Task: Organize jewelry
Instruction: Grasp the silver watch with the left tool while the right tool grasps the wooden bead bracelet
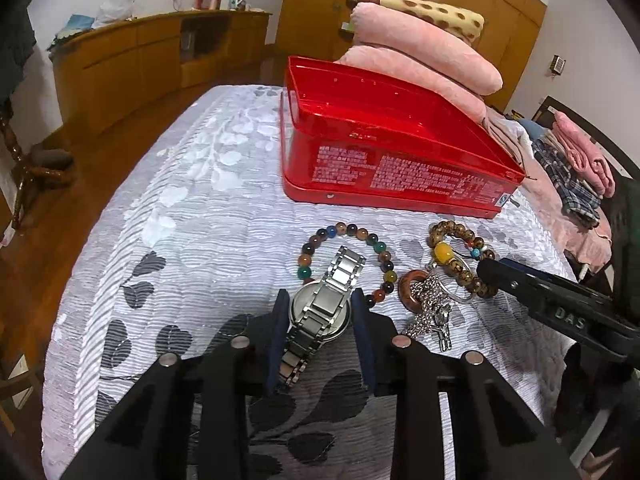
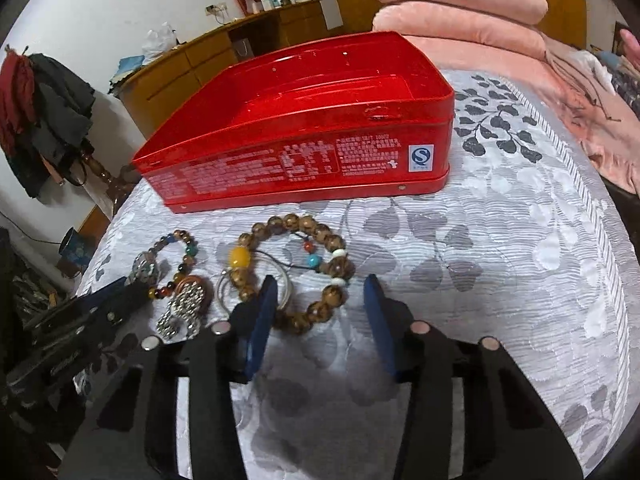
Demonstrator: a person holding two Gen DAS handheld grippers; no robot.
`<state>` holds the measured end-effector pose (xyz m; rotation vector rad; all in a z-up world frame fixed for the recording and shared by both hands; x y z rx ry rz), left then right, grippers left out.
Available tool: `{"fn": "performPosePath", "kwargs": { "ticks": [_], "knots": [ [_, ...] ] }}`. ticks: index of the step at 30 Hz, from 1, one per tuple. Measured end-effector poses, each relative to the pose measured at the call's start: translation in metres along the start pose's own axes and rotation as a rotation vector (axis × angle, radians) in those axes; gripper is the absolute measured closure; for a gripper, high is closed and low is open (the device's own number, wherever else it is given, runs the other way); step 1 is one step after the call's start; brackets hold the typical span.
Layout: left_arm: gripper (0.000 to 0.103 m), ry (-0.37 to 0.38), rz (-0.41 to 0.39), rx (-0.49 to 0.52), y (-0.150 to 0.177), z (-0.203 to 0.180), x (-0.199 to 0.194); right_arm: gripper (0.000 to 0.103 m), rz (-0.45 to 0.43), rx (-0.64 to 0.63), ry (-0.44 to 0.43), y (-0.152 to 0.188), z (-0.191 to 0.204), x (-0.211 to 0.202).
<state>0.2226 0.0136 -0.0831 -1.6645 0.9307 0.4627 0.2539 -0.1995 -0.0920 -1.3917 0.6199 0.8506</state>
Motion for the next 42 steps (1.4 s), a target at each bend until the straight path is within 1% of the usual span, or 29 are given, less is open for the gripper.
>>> {"fn": "performPosePath", "kwargs": {
  "ticks": [1, 2, 3, 7, 10, 16, 20, 25, 32, 33, 35, 37, 39, 40, 42],
  "knots": [
    [0.072, 0.0, -0.001, 0.0, 0.0, 0.0, 0.0, 0.069, -0.001, 0.0, 0.008, 0.0, -0.001, 0.001],
    [0.072, 0.001, -0.002, -0.001, -0.001, -0.001, 0.001, 0.078, -0.001, 0.0, 0.009, 0.001, -0.001, 0.001],
    [0.072, 0.002, -0.003, -0.003, -0.001, -0.001, 0.001, 0.089, 0.004, 0.003, -0.003, 0.001, -0.001, 0.002],
    [0.072, 0.006, -0.009, -0.011, -0.002, -0.001, 0.001, 0.093, -0.006, 0.022, -0.015, 0.002, -0.004, -0.002],
    [0.072, 0.011, -0.033, -0.029, -0.002, 0.002, -0.004, 0.093, -0.043, 0.018, 0.006, 0.002, -0.006, -0.014],
    [0.072, 0.026, -0.077, -0.031, -0.004, -0.002, -0.024, 0.093, -0.108, 0.01, 0.001, 0.002, -0.011, -0.05],
    [0.072, 0.031, -0.105, -0.02, -0.004, -0.007, -0.039, 0.093, -0.132, 0.006, -0.001, 0.005, -0.014, -0.068],
    [0.072, 0.019, -0.12, -0.009, 0.001, -0.01, -0.049, 0.093, -0.112, 0.005, -0.002, 0.021, -0.016, -0.074],
    [0.072, 0.008, -0.063, -0.024, 0.023, -0.007, -0.036, 0.092, -0.034, -0.01, 0.001, 0.049, -0.013, -0.06],
    [0.072, 0.007, -0.058, -0.025, 0.024, -0.006, -0.034, 0.089, -0.028, -0.011, -0.001, 0.051, -0.011, -0.06],
    [0.072, 0.009, -0.051, -0.032, 0.027, -0.006, -0.032, 0.089, -0.023, -0.016, 0.005, 0.052, -0.011, -0.059],
    [0.072, 0.008, -0.044, -0.035, 0.028, -0.006, -0.028, 0.086, -0.022, -0.01, 0.01, 0.05, -0.013, -0.057],
    [0.072, 0.004, -0.036, -0.034, 0.028, -0.006, -0.025, 0.073, -0.022, -0.007, 0.017, 0.047, -0.015, -0.054],
    [0.072, 0.002, -0.037, -0.037, 0.028, -0.006, -0.024, 0.07, -0.022, -0.006, 0.024, 0.045, -0.016, -0.051],
    [0.072, -0.003, -0.038, -0.041, 0.027, -0.005, -0.022, 0.07, -0.018, -0.004, 0.03, 0.041, -0.017, -0.046]
  ]
}}
Point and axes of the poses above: each gripper's, at about its wrist camera, not at the fingertips, and x roughly the way its jaws point, z to its left, y to its underside, the point moved 5 cm from there along x, roughly the way its jaws point, and after that the axes turned 8 degrees about y, right-handed, at the moved point
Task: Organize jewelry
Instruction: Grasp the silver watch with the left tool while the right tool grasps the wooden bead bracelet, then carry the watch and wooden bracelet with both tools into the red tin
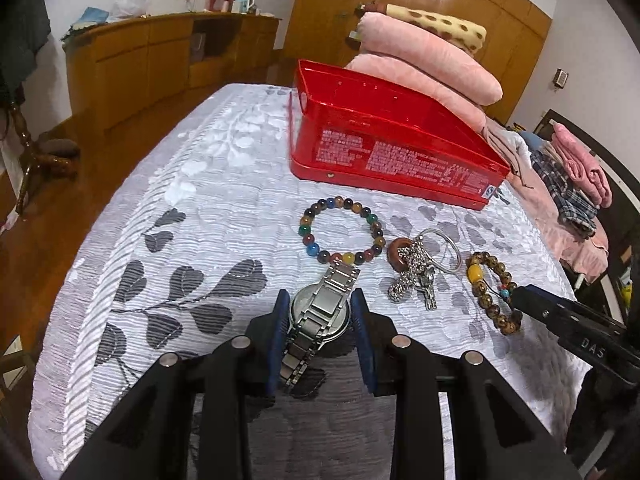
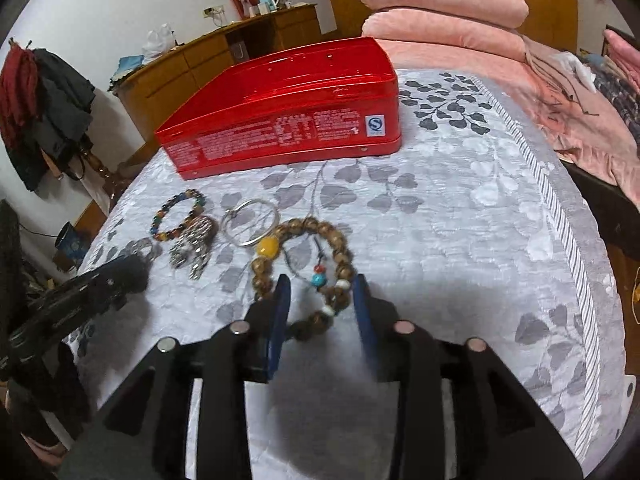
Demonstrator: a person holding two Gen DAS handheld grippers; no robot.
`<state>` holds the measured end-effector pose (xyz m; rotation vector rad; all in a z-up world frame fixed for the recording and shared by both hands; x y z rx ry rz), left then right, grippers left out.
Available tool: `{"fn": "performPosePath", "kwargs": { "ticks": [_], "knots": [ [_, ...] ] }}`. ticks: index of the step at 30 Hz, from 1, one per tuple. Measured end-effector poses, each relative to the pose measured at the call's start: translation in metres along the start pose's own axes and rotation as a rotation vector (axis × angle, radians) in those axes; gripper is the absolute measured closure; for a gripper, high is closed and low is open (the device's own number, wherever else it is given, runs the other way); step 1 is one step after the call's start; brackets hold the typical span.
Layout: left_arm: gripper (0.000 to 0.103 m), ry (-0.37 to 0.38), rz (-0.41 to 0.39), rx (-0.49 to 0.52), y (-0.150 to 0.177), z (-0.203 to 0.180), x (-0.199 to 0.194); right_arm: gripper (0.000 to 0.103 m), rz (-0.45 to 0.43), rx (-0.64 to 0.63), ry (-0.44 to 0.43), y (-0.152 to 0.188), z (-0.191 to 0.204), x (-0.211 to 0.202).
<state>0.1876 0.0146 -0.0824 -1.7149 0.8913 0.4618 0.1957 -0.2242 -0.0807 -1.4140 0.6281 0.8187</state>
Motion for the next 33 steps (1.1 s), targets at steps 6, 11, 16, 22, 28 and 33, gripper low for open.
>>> {"fn": "performPosePath", "kwargs": {
  "ticks": [6, 11, 16, 22, 28, 33],
  "knots": [
    [0.072, -0.032, -0.002, 0.023, -0.002, -0.002, 0.006, 0.07, 0.003, -0.016, 0.019, -0.003, 0.001, 0.015],
    [0.072, -0.043, -0.002, 0.052, 0.0, -0.008, 0.007, 0.091, -0.007, -0.03, 0.058, -0.001, 0.003, 0.014],
    [0.072, -0.002, -0.005, 0.026, 0.0, -0.009, 0.003, 0.092, -0.022, -0.018, 0.035, -0.002, 0.003, 0.006],
    [0.072, 0.026, -0.034, 0.044, -0.008, -0.021, -0.008, 0.092, -0.084, -0.03, 0.014, -0.014, 0.009, -0.019],
    [0.072, 0.03, -0.079, 0.062, -0.027, -0.031, -0.018, 0.092, -0.141, -0.052, 0.006, -0.035, 0.015, -0.038],
    [0.072, 0.026, -0.106, 0.07, -0.043, -0.036, -0.021, 0.092, -0.171, -0.057, 0.008, -0.05, 0.016, -0.045]
  ]
}}
Point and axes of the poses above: each gripper's, at about its wrist camera, not at the fingertips, and x roughly the way its jaws point, z to its left, y to its underside, the point moved 5 cm from there along x, roughly the way its jaws point, and after that the axes turned 8 degrees about y, right-handed, at the moved point
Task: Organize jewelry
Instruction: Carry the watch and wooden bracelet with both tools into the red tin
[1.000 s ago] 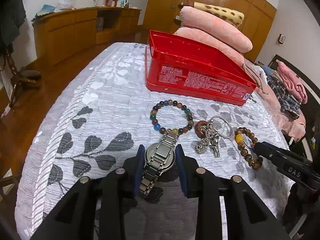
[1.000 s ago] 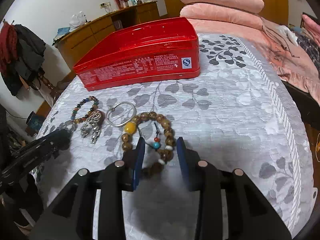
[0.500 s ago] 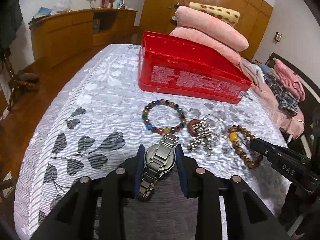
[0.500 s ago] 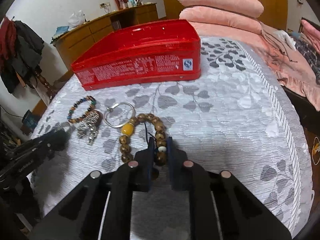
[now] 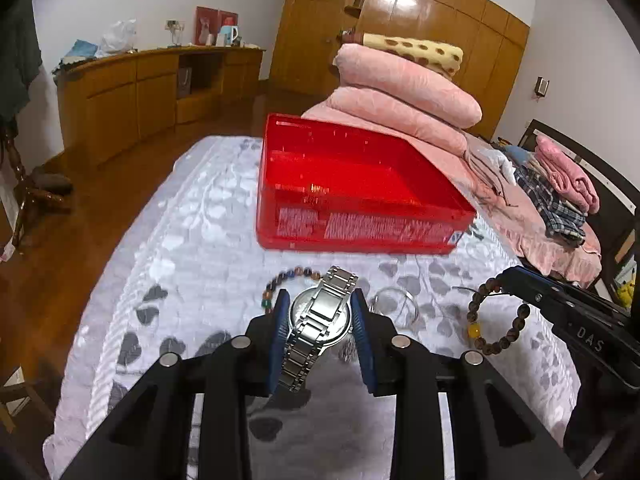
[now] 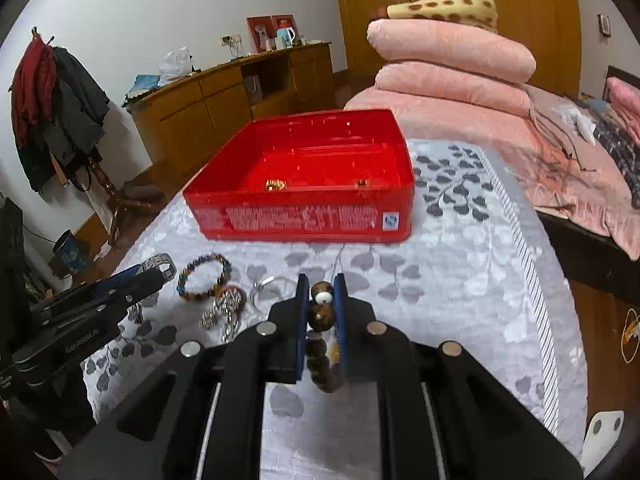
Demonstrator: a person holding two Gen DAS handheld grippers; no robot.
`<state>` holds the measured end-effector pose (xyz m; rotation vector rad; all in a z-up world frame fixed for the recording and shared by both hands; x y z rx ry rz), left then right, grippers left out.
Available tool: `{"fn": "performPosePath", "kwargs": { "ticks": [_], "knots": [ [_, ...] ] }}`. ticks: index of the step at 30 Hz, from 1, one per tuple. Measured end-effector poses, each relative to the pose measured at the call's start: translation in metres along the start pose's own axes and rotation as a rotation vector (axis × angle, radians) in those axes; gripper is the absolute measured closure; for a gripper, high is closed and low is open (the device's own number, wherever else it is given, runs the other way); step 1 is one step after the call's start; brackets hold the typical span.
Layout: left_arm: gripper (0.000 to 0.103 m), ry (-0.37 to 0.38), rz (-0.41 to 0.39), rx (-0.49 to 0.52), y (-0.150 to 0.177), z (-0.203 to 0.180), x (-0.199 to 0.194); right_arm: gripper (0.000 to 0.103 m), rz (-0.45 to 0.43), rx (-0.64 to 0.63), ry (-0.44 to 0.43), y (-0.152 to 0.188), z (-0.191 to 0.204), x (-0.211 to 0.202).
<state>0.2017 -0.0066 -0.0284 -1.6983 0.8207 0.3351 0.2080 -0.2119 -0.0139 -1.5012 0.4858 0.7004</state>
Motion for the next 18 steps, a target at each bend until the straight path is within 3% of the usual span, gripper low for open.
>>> {"fn": "performPosePath", "kwargs": {
  "ticks": [18],
  "knots": [
    [0.072, -0.013, -0.089, 0.052, -0.081, -0.018, 0.014, 0.092, -0.115, -0.011, -0.031, -0.086, 0.008, -0.002]
  ]
}}
Point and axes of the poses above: each gripper's, at about its wrist camera, not at the fingertips, and x roughly the way its jaws point, z to its left, y to its underside, the point moved 5 cm from there along x, roughly the way its jaws point, and after that the axes turned 8 degrees about y, right-handed, at the moved point
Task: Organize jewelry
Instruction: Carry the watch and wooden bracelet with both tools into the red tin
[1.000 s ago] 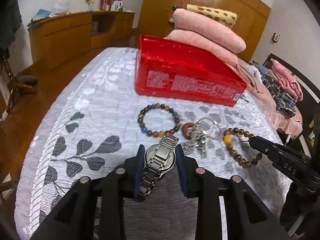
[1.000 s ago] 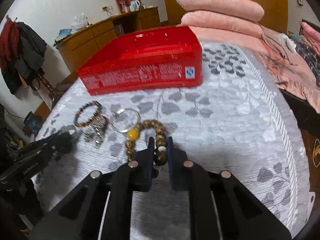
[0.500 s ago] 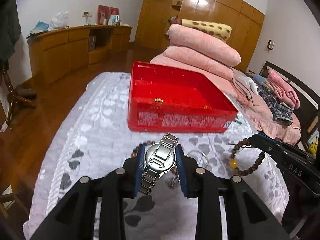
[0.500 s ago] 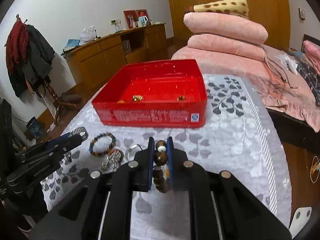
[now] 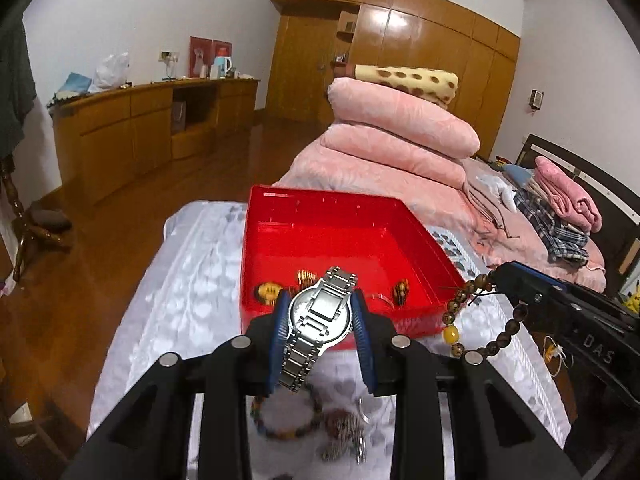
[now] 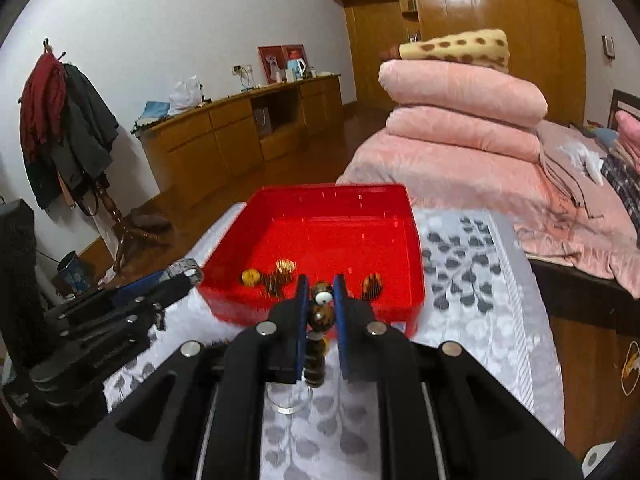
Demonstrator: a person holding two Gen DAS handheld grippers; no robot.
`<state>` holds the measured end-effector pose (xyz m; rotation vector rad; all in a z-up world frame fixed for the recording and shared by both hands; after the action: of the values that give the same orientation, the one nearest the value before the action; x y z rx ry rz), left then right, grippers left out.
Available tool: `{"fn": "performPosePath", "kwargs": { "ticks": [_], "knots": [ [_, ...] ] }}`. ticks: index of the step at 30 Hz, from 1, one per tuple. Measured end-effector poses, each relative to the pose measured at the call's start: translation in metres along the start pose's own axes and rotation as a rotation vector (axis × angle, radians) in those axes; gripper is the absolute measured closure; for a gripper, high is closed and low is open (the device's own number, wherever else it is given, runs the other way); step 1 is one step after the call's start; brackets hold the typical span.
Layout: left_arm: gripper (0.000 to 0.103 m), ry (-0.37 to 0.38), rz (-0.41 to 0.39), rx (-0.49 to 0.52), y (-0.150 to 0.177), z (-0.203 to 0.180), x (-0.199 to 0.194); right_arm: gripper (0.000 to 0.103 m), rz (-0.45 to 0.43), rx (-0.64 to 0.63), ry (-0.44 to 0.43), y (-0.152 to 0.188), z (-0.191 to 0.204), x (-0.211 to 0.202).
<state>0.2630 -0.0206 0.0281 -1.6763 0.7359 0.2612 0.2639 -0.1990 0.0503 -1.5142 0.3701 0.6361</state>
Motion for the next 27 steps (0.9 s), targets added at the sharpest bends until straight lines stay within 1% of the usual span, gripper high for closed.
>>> {"fn": "performPosePath", "kwargs": {
  "ticks": [6, 10, 14, 20, 24, 26, 27],
  "knots": [
    [0.072, -0.012, 0.002, 0.007, -0.021, 0.0, 0.023, 0.092, -0.004, 0.0, -0.009, -0.021, 0.001, 0.018],
    [0.072, -0.015, 0.016, 0.012, -0.032, 0.001, 0.041, 0.092, 0.008, 0.009, -0.014, -0.033, 0.0, 0.04],
    [0.072, -0.026, 0.042, 0.006, -0.044, 0.007, 0.071, 0.092, 0.03, 0.038, -0.014, -0.042, -0.007, 0.069],
    [0.072, -0.048, 0.11, -0.022, -0.045, 0.02, 0.117, 0.092, 0.099, 0.046, 0.014, -0.039, -0.012, 0.113],
    [0.072, -0.049, 0.138, -0.029, -0.041, 0.024, 0.133, 0.091, 0.142, 0.056, 0.02, -0.031, -0.016, 0.13],
    [0.072, -0.046, 0.156, -0.035, -0.038, 0.025, 0.137, 0.088, 0.151, 0.061, 0.031, -0.028, -0.019, 0.132],
    [0.071, -0.046, 0.152, -0.037, -0.038, 0.026, 0.136, 0.087, 0.151, 0.06, 0.04, -0.028, -0.021, 0.132]
  ]
}}
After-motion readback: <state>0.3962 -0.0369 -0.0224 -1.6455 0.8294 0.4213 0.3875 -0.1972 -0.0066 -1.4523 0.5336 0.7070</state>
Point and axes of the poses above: each gripper's, at about its wrist camera, not at the fingertips, and x roughly the way its jaws point, z to its left, y to its underside, the point moved 5 cm from there along x, roughly the way its jaws point, and after that the axes turned 8 degrees about y, right-handed, at the moved point
